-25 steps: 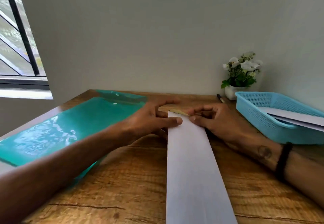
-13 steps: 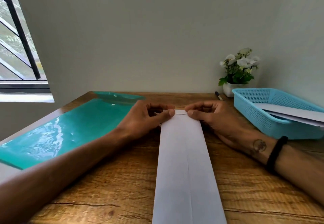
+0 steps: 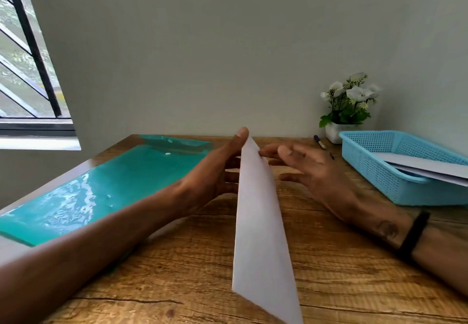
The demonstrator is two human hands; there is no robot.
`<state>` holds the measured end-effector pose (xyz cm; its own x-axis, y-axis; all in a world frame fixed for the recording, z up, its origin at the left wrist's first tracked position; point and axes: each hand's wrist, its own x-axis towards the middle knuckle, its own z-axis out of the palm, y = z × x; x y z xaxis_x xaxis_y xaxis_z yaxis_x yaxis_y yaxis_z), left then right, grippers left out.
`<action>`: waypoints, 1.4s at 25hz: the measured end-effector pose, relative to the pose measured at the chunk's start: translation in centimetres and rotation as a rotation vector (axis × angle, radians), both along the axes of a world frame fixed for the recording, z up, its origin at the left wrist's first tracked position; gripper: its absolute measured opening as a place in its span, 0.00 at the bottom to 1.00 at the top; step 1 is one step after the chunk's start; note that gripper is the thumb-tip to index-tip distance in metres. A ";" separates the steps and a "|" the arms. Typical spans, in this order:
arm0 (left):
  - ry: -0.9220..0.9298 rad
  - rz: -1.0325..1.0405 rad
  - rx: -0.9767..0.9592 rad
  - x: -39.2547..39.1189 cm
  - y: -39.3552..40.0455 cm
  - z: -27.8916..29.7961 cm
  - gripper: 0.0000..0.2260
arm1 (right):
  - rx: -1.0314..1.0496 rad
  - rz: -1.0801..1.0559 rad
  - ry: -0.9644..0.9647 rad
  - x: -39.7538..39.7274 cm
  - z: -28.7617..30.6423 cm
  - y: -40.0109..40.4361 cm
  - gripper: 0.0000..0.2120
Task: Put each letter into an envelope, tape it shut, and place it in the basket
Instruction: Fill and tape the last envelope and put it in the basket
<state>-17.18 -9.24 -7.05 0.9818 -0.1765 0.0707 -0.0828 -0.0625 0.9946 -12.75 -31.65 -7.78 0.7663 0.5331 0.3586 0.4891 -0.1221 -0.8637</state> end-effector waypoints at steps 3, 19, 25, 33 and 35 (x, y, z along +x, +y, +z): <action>0.032 0.156 -0.075 0.1 0.4 -0.2 0.11 | -0.317 -0.071 -0.232 -1.7 0.1 0.4 0.32; -0.654 0.193 0.982 -0.9 1.2 0.0 0.16 | -0.905 0.056 -0.328 -1.1 -0.5 0.1 0.39; -0.283 -0.087 1.256 -1.1 1.2 -0.3 0.38 | -0.580 -0.254 -0.476 3.0 -1.5 -0.2 0.24; -0.389 0.038 1.139 -0.7 1.4 -0.6 0.34 | -0.565 -0.682 -0.363 9.0 -3.3 -2.7 0.19; -0.482 0.126 1.061 -0.7 1.4 -0.7 0.30 | -0.488 -0.654 -0.355 8.9 -3.0 -2.8 0.16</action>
